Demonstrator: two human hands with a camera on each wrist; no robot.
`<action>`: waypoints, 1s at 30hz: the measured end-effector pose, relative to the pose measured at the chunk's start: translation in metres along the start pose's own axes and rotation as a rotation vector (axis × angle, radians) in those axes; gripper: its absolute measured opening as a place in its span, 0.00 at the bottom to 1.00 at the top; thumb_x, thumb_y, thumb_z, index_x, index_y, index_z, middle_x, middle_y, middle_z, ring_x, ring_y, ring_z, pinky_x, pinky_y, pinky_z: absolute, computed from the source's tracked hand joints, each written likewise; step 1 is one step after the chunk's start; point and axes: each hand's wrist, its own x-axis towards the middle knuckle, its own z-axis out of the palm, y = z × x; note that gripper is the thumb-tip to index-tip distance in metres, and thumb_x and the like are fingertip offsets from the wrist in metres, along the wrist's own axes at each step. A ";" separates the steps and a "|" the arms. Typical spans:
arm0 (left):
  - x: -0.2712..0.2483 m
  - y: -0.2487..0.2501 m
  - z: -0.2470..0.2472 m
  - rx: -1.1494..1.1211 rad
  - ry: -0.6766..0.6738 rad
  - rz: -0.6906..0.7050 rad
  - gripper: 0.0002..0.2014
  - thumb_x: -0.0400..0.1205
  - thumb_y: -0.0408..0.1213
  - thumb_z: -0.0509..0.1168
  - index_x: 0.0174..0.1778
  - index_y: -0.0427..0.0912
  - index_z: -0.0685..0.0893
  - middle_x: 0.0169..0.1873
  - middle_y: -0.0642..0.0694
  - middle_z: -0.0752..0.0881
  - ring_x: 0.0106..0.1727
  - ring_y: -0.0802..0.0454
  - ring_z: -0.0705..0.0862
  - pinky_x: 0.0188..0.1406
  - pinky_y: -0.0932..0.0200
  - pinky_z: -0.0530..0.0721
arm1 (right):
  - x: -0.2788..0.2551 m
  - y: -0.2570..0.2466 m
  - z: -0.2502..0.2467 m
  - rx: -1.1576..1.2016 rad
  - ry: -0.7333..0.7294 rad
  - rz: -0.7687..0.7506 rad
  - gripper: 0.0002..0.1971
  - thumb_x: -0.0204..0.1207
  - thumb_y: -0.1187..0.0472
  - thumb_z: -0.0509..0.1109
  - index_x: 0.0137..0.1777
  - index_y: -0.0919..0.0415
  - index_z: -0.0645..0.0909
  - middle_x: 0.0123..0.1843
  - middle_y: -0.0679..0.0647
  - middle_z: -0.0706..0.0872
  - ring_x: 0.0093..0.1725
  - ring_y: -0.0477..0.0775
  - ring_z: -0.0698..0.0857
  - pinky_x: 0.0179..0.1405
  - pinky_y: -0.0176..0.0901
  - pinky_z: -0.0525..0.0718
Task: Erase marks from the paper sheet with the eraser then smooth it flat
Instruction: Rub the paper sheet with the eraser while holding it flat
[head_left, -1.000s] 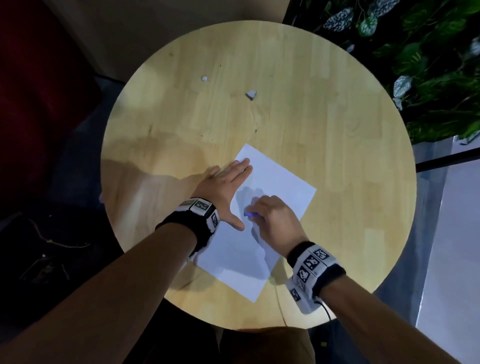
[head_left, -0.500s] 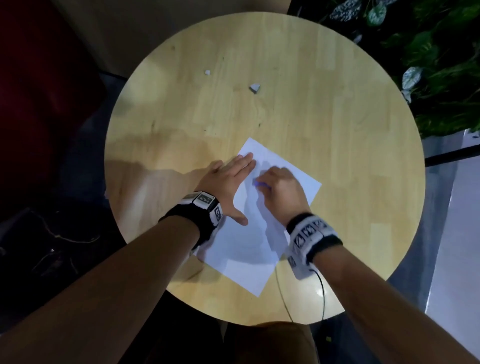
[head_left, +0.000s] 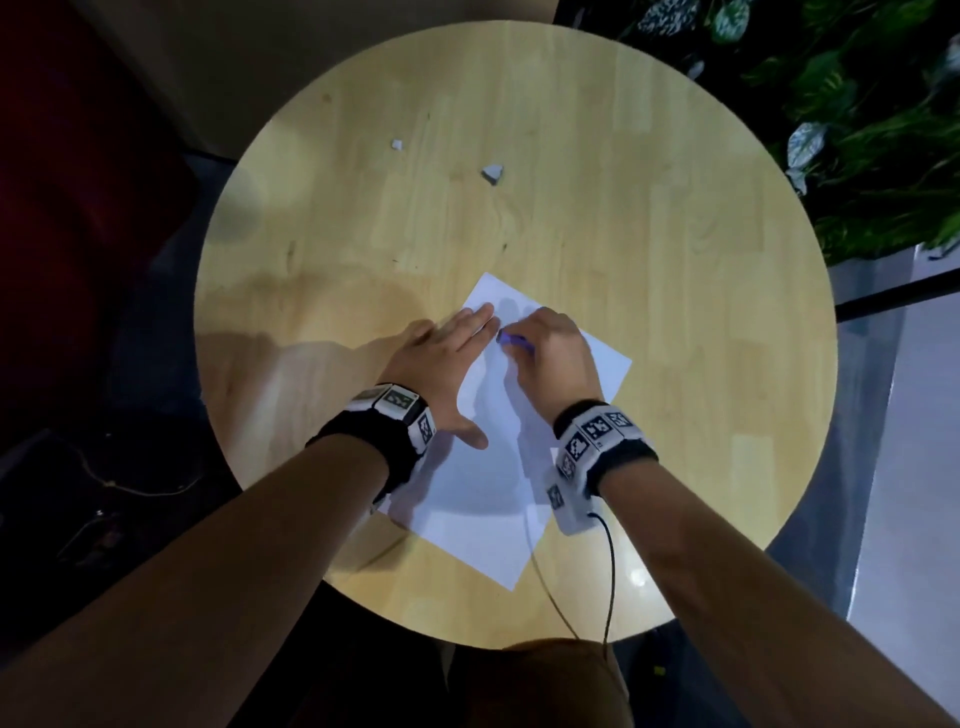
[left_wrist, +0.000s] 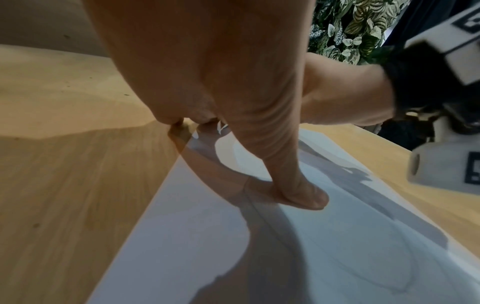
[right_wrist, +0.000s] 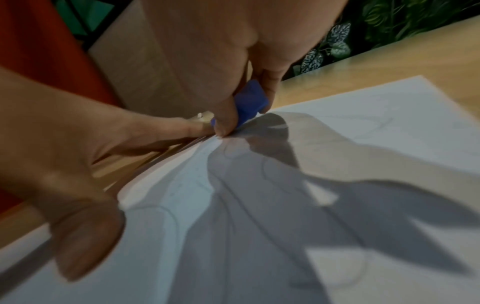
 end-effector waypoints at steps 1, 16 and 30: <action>0.000 0.001 0.000 0.009 0.001 0.001 0.72 0.56 0.71 0.78 0.88 0.51 0.43 0.87 0.56 0.37 0.87 0.57 0.42 0.83 0.49 0.48 | -0.003 -0.001 0.002 0.005 0.000 0.002 0.06 0.74 0.69 0.72 0.46 0.61 0.89 0.43 0.55 0.86 0.43 0.61 0.82 0.40 0.50 0.83; 0.000 0.001 0.001 0.020 -0.017 0.000 0.72 0.57 0.71 0.78 0.88 0.50 0.41 0.87 0.55 0.35 0.87 0.56 0.41 0.84 0.47 0.50 | -0.061 -0.005 0.001 0.005 -0.107 -0.112 0.09 0.70 0.73 0.72 0.45 0.62 0.89 0.41 0.55 0.85 0.38 0.61 0.79 0.34 0.53 0.82; -0.004 0.003 0.001 0.010 0.022 -0.006 0.71 0.58 0.73 0.76 0.88 0.50 0.42 0.87 0.56 0.36 0.87 0.56 0.41 0.84 0.49 0.49 | -0.069 0.001 -0.003 -0.044 -0.111 -0.117 0.09 0.68 0.73 0.75 0.43 0.60 0.88 0.40 0.53 0.84 0.36 0.59 0.78 0.31 0.49 0.81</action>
